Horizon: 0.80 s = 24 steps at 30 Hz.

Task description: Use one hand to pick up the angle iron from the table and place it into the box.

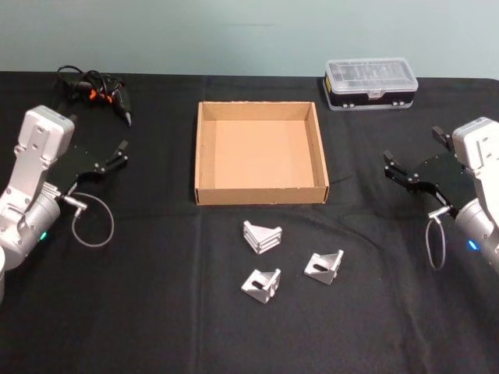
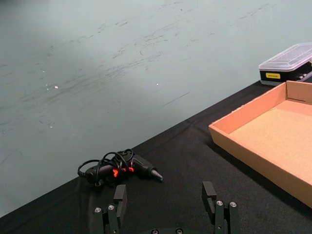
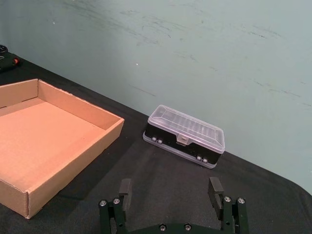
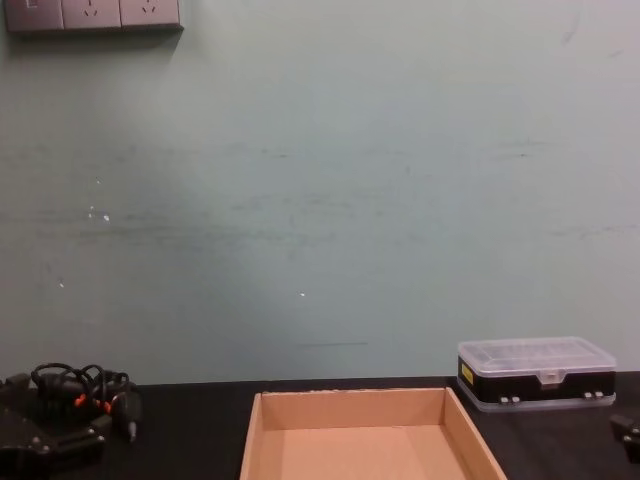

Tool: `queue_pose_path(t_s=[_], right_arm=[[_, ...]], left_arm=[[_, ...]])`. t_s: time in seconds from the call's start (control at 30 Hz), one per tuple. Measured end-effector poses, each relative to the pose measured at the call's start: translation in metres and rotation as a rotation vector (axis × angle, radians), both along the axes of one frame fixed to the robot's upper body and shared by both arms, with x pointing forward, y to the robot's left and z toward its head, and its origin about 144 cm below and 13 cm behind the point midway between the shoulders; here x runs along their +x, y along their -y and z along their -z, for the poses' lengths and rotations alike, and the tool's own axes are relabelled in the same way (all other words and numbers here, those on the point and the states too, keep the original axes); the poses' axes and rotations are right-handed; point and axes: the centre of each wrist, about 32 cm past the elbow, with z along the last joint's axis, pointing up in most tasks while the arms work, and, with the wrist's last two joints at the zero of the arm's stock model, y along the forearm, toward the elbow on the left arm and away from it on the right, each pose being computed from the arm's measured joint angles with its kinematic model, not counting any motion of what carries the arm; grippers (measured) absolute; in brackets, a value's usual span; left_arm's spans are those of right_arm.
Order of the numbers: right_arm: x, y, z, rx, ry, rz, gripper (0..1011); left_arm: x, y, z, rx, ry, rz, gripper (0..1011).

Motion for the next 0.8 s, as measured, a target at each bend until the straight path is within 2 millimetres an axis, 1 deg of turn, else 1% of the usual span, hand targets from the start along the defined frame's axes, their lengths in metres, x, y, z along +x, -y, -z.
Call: queue_pose_path(t_s=[0.8], right_arm=[[0.0000,0.0000,0.0000,0.000,0.000,0.000,1003]], left_arm=[[0.0000,0.0000,0.0000,0.000,0.000,0.000,1011]])
